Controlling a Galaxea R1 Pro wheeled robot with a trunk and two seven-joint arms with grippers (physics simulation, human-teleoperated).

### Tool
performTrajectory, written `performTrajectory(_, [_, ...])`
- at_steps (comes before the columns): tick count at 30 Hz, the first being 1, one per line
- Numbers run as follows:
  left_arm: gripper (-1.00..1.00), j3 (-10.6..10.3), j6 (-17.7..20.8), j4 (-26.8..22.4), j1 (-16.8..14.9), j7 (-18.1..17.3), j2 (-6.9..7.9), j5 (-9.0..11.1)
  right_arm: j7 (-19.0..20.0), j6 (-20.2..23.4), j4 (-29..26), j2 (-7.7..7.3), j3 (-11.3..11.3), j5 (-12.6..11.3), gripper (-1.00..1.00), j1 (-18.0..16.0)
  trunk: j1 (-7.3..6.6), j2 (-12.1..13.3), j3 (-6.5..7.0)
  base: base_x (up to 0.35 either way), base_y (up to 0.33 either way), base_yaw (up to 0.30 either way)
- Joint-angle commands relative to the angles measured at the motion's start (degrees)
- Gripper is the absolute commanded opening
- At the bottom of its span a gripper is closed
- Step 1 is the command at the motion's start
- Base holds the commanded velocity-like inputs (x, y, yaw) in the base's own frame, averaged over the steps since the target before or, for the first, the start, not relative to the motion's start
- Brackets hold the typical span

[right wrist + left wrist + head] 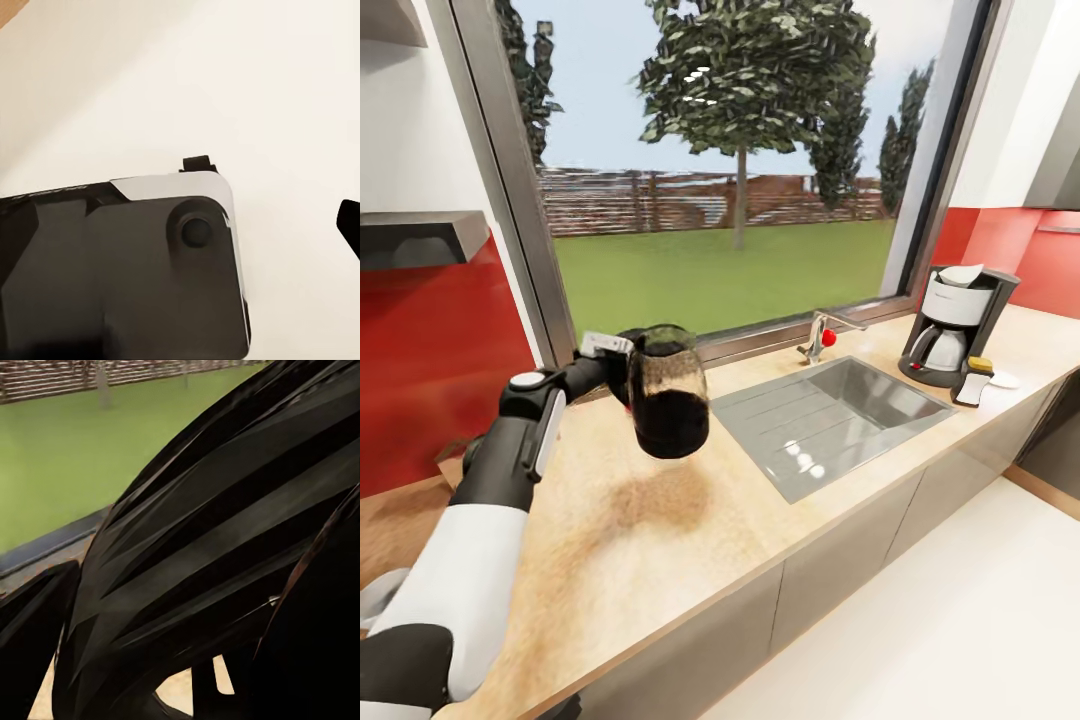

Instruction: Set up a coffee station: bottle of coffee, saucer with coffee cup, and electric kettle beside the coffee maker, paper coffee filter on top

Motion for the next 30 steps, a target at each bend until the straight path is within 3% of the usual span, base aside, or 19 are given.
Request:
performTrajectory(1, [-1.00,0.1,0.3,-1.5,0.1,-0.5,0.05,-0.6,0.1,-0.2,0.1,-0.02,-0.5,0.5,1.00,-0.1,0.03,-0.1,-0.13,0.000,0.000,0.000])
performTrajectory(4, [-1.00,0.2,0.2,-3.0,2.0,-0.5,-0.09,-0.5,0.1,-0.2,0.1,-0.11,-0.6,0.5,1.00,-0.1,0.03,-0.1,-0.06,0.139,-0.169,-0.180])
performTrajectory(19, [-1.00,0.3,0.0,-3.0,4.0,-0.6,-0.22,-0.2,0.1,-0.3,0.0,-0.17,-0.7,0.5,1.00,-0.1,0.03,-0.1,0.42,0.127,-0.243,-0.237])
performTrajectory(30, [-1.00,0.3,0.0,-2.9,4.2,-0.5,-0.23,-0.2,0.2,-0.3,-0.1,-0.20,-0.8,0.5,1.00,-0.1,0.03,-0.1,0.47,0.112,-0.255,-0.038])
